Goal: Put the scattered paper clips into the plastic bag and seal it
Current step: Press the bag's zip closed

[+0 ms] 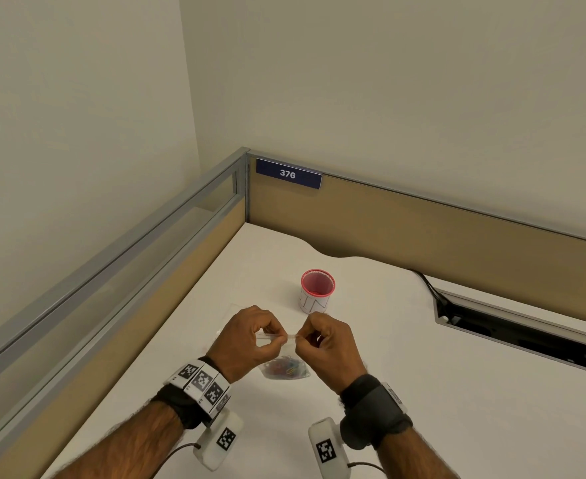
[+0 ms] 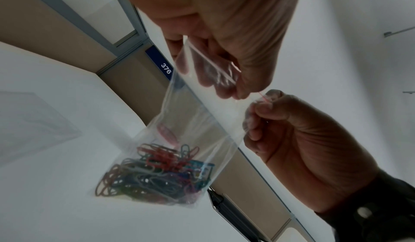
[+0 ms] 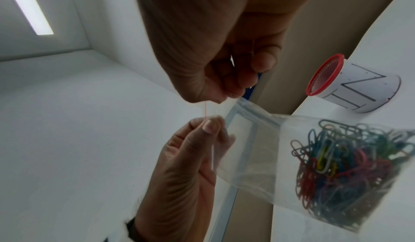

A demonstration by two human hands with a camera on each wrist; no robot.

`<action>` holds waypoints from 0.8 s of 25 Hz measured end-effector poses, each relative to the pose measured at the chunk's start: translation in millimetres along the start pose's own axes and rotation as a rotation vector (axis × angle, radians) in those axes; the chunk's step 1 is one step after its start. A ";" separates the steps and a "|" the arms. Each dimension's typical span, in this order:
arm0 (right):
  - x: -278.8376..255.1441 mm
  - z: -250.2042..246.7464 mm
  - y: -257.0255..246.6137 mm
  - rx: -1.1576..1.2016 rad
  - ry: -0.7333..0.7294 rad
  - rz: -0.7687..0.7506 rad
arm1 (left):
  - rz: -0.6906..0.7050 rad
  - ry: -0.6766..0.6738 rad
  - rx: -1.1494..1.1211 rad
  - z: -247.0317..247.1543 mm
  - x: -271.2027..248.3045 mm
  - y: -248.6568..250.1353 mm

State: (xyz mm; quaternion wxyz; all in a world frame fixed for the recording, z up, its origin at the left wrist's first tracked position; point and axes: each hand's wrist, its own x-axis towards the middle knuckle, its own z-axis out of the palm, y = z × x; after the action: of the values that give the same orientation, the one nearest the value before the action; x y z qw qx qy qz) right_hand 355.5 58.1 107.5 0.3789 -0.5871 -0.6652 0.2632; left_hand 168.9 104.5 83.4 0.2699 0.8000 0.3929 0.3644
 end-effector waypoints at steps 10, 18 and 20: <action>-0.8 -6.6 3.4 0.068 0.045 0.018 | -0.071 0.039 -0.096 -18.0 -11.5 -17.9; -1.8 -17.7 13.0 0.100 0.075 0.028 | -0.160 0.096 -0.171 -22.7 -15.2 -25.7; -0.6 -18.6 15.5 0.098 0.058 0.017 | -0.140 0.092 -0.216 -19.9 -14.9 -24.1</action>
State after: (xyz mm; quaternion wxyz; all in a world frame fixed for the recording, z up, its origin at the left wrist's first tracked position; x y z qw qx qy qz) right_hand 379.7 58.3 105.7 0.4241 -0.5807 -0.6353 0.2815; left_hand 136.3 108.3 72.2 0.3612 0.7193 0.4181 0.4210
